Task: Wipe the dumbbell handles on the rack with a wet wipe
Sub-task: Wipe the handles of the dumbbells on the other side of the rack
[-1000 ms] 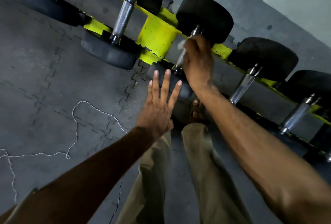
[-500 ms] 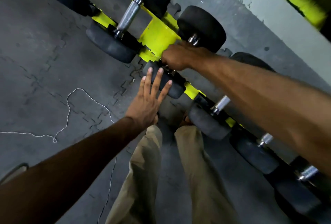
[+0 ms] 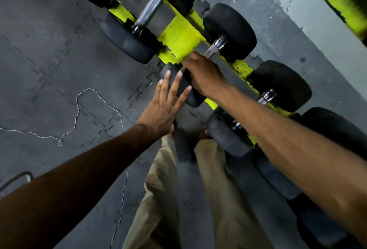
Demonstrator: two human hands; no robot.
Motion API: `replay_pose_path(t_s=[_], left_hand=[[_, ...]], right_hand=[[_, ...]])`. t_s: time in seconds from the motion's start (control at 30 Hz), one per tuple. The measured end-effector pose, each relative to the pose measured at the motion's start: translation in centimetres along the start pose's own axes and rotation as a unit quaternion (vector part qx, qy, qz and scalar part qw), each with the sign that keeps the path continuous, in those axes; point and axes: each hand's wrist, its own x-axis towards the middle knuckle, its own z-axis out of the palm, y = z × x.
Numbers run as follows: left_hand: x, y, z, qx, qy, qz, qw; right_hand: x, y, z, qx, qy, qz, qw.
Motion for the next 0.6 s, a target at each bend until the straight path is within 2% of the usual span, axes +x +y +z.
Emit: replay_pose_path(t_s=[0.1, 0.23, 0.3, 0.47, 0.53, 0.6], left_hand=[[0.0, 0.1, 0.0, 0.002, 0.001, -0.004, 1.000], [0.1, 0.1, -0.1, -0.010, -0.010, -0.005, 1.000], [0.1, 0.1, -0.1, -0.008, -0.015, -0.003, 1.000], [0.1, -0.1, 0.2, -0.020, -0.017, 0.007, 1.000], [-0.1, 0.0, 0.2, -0.027, -0.020, 0.013, 0.999], [-0.2, 0.0, -0.1, -0.029, -0.027, 0.014, 0.999]], right_hand=[[-1.6, 0.1, 1.9, 0.091, 0.112, 0.119, 0.982], [-2.0, -0.1, 4.4, 0.215, 0.244, 0.280, 0.903], [-1.8, 0.1, 4.7, 0.270, 0.296, 0.301, 0.865], [-0.3, 1.3, 3.9, 0.271, 0.396, 0.306, 0.822], [-0.5, 1.4, 4.7, 0.318, 0.402, 0.337, 0.790], [-0.7, 1.2, 5.6, 0.382, 0.365, 0.383, 0.757]])
